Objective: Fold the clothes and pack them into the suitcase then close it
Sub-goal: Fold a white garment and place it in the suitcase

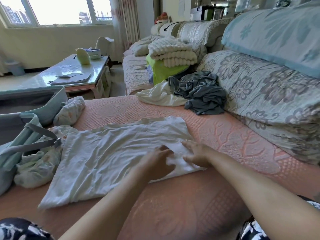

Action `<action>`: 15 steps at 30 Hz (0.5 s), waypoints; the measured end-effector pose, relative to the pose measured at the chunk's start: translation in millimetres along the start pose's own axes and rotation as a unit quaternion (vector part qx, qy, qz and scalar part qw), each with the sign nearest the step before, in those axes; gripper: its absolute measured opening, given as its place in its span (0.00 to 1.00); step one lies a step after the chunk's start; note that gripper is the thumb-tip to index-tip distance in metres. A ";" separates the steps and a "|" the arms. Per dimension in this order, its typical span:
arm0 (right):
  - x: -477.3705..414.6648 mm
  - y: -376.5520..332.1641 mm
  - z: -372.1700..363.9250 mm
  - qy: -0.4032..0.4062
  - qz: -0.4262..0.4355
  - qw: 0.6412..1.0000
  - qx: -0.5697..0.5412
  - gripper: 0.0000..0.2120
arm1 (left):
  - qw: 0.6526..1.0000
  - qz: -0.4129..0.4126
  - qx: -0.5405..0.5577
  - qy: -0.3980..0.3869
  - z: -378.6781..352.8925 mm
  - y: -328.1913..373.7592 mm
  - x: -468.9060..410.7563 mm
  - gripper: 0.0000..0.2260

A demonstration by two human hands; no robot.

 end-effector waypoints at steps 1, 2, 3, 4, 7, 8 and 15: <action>1.6 4.8 6.9 0.023 -0.008 0.999 -0.024 0.32 | 0.999 -0.032 0.016 -0.019 -10.0 21.7 -6.3 0.26; 3.4 10.6 13.5 0.042 -0.016 0.998 -0.038 0.28 | 0.998 -0.051 -0.012 -0.030 -19.0 40.9 -11.8 0.28; 5.1 16.7 18.8 0.056 -0.023 0.997 -0.045 0.25 | 0.996 -0.058 -0.055 -0.035 -27.8 56.4 -17.9 0.31; 7.4 22.6 23.2 0.066 -0.030 0.996 -0.053 0.22 | 0.994 -0.048 -0.093 -0.040 -35.4 66.5 -23.7 0.32; 13.1 32.6 34.2 0.088 -0.041 0.991 -0.089 0.21 | 0.993 -0.036 -0.114 -0.024 -46.5 78.5 -42.3 0.22; 12.6 34.3 35.6 0.090 -0.042 0.990 -0.098 0.21 | 0.995 -0.036 -0.090 -0.009 -44.4 81.0 -44.0 0.16; -0.9 15.8 41.2 0.093 -0.017 0.987 -0.128 0.35 | 0.952 0.151 0.148 0.223 28.1 8.4 -9.7 0.03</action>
Point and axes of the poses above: each hand's wrist, its own x-axis away from the middle knuckle, its own z-axis out of the back of the hand, y = z × x, the point moved 8 cm from there along -x, towards the middle knuckle, and after that the axes turned 4 degrees about x, right-handed, at the moved point
